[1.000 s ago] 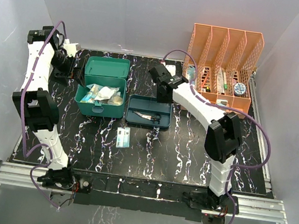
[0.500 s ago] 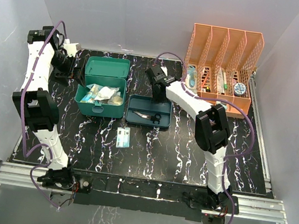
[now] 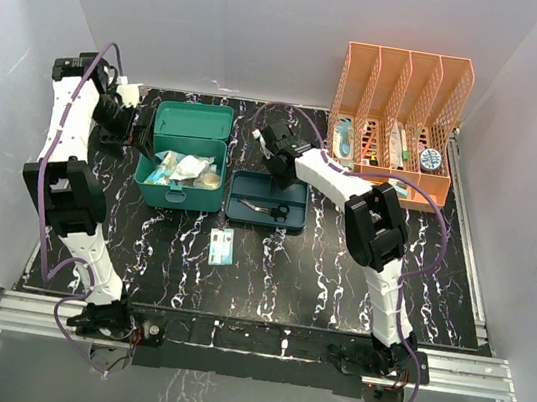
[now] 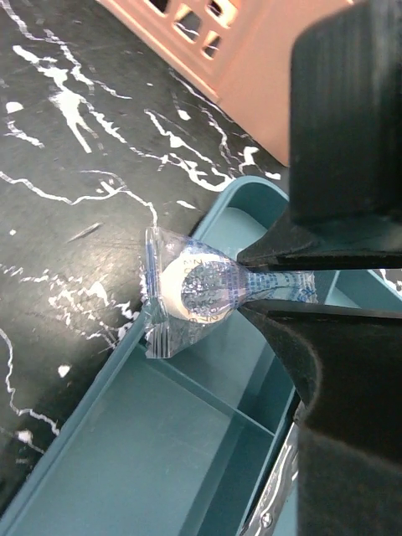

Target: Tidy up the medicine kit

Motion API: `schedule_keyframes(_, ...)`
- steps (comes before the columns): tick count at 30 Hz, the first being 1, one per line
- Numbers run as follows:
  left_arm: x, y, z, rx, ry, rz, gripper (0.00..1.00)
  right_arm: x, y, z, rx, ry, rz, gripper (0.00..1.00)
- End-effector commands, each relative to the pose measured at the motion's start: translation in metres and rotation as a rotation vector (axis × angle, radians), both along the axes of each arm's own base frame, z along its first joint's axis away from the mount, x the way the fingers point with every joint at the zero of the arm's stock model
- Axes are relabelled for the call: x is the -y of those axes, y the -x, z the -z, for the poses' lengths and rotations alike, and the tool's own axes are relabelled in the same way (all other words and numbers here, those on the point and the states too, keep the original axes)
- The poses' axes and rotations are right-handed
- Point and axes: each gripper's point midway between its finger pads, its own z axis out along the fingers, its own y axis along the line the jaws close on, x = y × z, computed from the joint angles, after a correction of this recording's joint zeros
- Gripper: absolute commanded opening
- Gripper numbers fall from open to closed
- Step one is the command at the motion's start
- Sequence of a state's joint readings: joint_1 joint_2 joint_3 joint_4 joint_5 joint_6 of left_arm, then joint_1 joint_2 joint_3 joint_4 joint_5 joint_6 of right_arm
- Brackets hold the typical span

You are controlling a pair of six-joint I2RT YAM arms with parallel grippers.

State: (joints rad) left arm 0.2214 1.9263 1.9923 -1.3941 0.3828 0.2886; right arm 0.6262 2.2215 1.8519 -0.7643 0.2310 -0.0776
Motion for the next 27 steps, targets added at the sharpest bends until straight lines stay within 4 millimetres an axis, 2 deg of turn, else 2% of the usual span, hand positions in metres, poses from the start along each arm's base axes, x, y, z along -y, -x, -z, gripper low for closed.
schedule_keyframes(1, 0.005, 0.007, -0.004, -0.005, 0.032, 0.007, 0.98, -0.013, -0.023, -0.033, 0.127, 0.009, -0.246, 0.16)
schedule_keyframes(5, 0.005, 0.008, -0.001, -0.013, 0.033, 0.012, 0.98, -0.012, -0.022, -0.022, 0.09, 0.062, -0.353, 0.14)
schedule_keyframes(11, 0.004, 0.007, 0.001, -0.017, 0.033, 0.016, 0.98, 0.001, -0.015, -0.007, 0.047, 0.144, -0.433, 0.11)
schedule_keyframes(18, 0.007, 0.003, 0.004, -0.026, 0.05, 0.01, 0.98, 0.008, -0.001, -0.014, 0.047, 0.129, -0.438, 0.11)
schedule_keyframes(22, 0.007, 0.002, 0.005, -0.03, 0.052, 0.01, 0.98, 0.011, 0.007, -0.006, 0.016, 0.13, -0.443, 0.11)
schedule_keyframes(24, 0.007, 0.001, 0.005, -0.028, 0.048, 0.011, 0.98, 0.012, 0.007, -0.004, 0.018, 0.131, -0.441, 0.15)
schedule_keyframes(27, 0.007, 0.001, 0.004, -0.027, 0.043, 0.014, 0.98, 0.011, 0.002, -0.007, 0.047, 0.117, -0.416, 0.28)
